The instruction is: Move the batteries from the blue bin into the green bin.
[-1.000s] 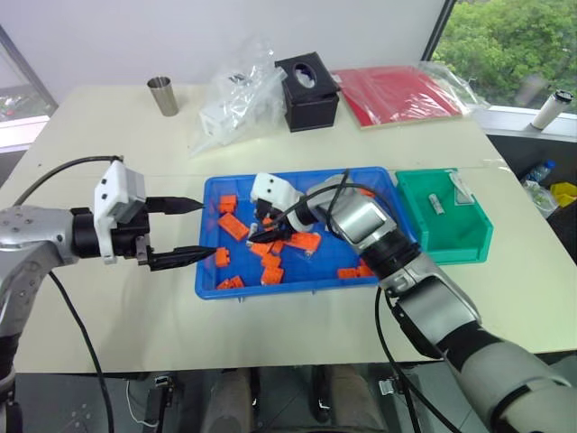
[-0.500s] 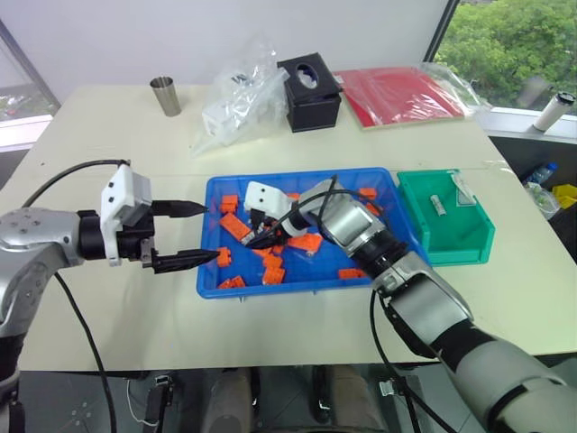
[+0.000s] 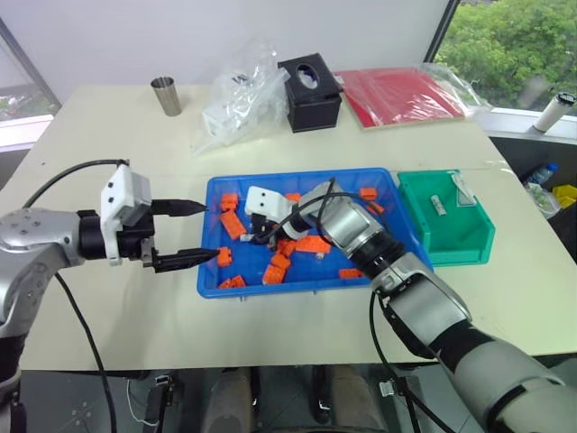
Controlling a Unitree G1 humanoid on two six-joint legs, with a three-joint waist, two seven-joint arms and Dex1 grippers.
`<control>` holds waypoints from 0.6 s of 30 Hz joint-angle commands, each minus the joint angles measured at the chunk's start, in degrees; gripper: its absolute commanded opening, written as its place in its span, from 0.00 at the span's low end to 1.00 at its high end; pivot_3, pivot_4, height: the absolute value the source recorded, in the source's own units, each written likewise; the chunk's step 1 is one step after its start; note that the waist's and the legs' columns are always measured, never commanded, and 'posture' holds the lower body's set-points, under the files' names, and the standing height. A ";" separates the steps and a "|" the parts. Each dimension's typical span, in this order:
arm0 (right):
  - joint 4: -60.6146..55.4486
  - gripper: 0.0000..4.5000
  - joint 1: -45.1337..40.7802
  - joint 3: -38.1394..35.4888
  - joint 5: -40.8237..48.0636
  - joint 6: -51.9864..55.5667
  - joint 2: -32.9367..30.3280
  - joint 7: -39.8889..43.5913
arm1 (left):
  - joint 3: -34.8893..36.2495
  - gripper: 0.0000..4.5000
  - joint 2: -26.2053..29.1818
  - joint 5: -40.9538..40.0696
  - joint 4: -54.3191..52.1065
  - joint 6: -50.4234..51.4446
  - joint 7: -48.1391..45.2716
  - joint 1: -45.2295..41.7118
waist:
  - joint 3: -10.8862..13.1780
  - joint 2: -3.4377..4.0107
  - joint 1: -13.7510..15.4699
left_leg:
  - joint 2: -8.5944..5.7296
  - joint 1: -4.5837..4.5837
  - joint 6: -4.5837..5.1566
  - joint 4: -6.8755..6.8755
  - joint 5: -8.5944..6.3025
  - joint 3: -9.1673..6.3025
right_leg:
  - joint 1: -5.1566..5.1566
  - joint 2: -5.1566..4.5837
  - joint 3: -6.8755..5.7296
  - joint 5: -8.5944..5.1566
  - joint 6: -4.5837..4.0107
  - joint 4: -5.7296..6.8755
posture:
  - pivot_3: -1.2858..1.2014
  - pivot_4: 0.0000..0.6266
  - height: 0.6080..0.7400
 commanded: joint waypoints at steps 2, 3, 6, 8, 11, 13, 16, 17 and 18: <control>-0.80 0.01 0.73 0.78 -1.29 0.82 -0.56 0.65 | 0.84 1.00 -0.05 0.26 0.50 -1.48 -0.46 -1.67 | 0.00 0.00 -0.04 | 0.00 0.00 0.00 0.00 0.00 0.01 | 0.00 0.00 0.00 0.00 0.00 0.00 | 0.52 0.24 0.97; -1.02 0.01 0.56 0.44 -1.27 0.90 -0.62 0.48 | 0.68 1.00 -0.13 0.39 0.64 -1.68 -0.57 -1.79 | 0.00 0.00 -0.04 | 0.00 0.00 0.00 0.00 0.00 0.01 | 0.00 0.00 0.00 0.00 0.00 0.00 | 0.52 0.24 0.97; -3.61 0.01 -0.21 -1.96 0.21 4.13 -0.81 0.34 | 0.27 1.00 -0.35 0.67 0.97 -2.21 -0.89 -1.89 | 0.00 0.00 -0.01 | 0.00 0.00 0.00 0.00 0.00 0.01 | 0.00 0.00 0.00 0.00 0.00 0.00 | 0.52 0.24 0.97; -9.37 0.01 -0.83 -5.52 2.96 10.40 -1.71 0.77 | -0.18 1.00 -0.66 0.90 1.17 -2.62 -1.21 -1.84 | 0.02 0.02 0.08 | 0.00 -0.01 0.00 0.00 0.00 0.01 | -0.01 0.00 0.00 0.00 0.00 0.00 | 0.52 0.24 0.97; -19.14 0.01 -0.71 -10.14 6.27 20.16 -5.45 0.82 | -0.87 1.00 -1.47 1.17 1.20 -3.00 -1.37 -1.78 | 0.04 0.04 0.20 | 0.00 -0.09 0.00 0.01 0.00 0.00 | -0.05 -0.02 0.00 0.00 0.00 -0.01 | 0.52 0.24 0.97; -25.72 0.01 -0.19 -13.53 8.43 26.61 -9.04 0.29 | -1.43 1.00 -2.22 1.50 1.15 -3.23 -1.26 -1.91 | 0.02 0.01 0.30 | -0.01 -0.10 0.00 0.01 0.00 0.00 | -0.06 -0.03 0.00 0.00 0.00 -0.02 | 0.52 0.24 0.97; -34.00 0.01 0.76 -19.94 11.36 35.36 -16.44 -0.68 | -2.60 1.00 -3.43 1.70 1.38 -3.35 -0.97 -2.71 | 0.03 0.02 0.32 | -0.02 -0.09 0.00 0.00 0.00 -0.01 | -0.04 -0.04 -0.01 0.00 0.00 -0.04 | 0.52 0.24 0.97; -35.94 0.01 1.42 -21.95 11.72 37.17 -19.43 -1.29 | -2.98 1.00 -3.82 1.70 1.47 -3.29 -0.90 -3.08 | 0.03 0.02 0.41 | -0.02 -0.09 0.00 0.00 0.00 -0.01 | -0.04 -0.04 -0.02 0.00 0.00 -0.06 | 0.52 0.24 0.97; -37.41 0.01 2.29 -23.41 11.93 38.33 -22.31 -1.94 | -3.32 1.00 -4.17 1.77 1.58 -3.24 -0.87 -3.45 | 0.03 0.01 0.62 | -0.03 -0.10 0.00 0.00 0.00 -0.02 | -0.04 -0.05 -0.02 0.00 0.00 -0.07 | 0.52 0.24 0.97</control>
